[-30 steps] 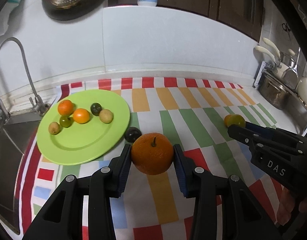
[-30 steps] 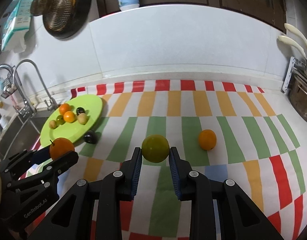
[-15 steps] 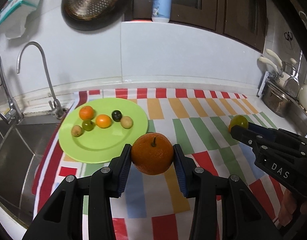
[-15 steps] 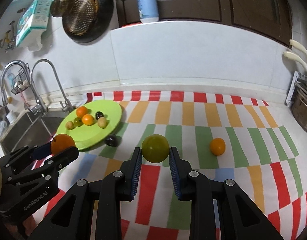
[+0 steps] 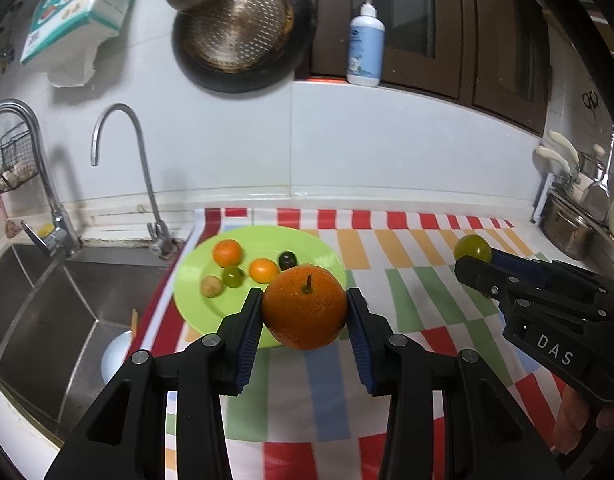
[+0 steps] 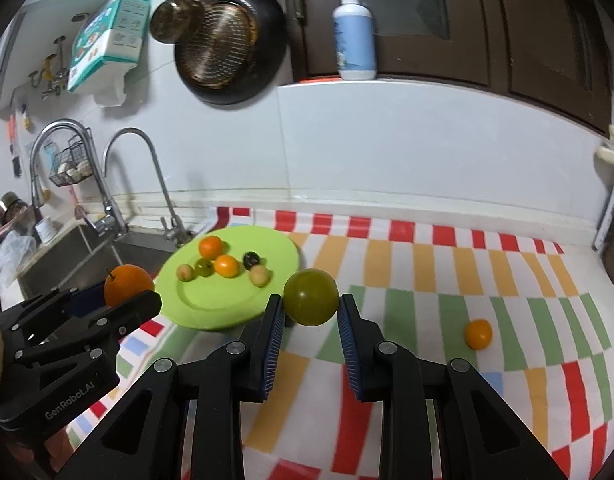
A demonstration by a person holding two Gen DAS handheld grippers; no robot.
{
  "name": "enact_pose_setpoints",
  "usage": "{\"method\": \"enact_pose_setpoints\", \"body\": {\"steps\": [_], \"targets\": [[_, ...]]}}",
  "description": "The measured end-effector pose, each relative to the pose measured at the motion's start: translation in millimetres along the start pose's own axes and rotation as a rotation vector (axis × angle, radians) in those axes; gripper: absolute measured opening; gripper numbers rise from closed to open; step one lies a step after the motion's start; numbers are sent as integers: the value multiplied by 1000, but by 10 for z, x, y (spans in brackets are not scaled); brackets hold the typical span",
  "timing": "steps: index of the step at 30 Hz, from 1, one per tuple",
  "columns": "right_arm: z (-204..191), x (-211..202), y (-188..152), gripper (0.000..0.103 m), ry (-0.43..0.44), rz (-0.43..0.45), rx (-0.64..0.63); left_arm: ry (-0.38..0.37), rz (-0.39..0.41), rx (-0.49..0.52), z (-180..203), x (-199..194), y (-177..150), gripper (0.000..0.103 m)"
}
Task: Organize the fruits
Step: 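Carry both fruits over the green plate and lower them onto it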
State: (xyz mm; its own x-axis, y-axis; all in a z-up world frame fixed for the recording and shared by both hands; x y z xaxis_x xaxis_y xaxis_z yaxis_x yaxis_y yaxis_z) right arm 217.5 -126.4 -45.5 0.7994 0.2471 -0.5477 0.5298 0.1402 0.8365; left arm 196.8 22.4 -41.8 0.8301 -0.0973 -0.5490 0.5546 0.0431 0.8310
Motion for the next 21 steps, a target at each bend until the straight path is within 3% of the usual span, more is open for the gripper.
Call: {"method": "enact_pose_setpoints", "body": {"steps": [9,21], "targets": [[-338,119,185,29,49,26,-48,45,31,-7,-278,7,100,40],[-649,497,319,29,132,-18,-95,50,20,-7,-532,256,204,40]]}}
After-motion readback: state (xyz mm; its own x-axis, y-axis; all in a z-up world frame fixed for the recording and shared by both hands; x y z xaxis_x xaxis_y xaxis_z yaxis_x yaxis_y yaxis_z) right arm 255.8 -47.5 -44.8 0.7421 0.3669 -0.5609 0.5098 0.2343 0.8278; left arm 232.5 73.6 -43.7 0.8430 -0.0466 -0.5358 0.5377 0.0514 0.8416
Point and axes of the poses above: each gripper's, at about its wrist camera, not at the fingertips, and x roughly the way its jaws point, z to its right, y to its top, the point moved 7 cm from there along x, roughly the way its jaws point, and after that the axes turned 4 degrees about -x, right-handed, at the moved point
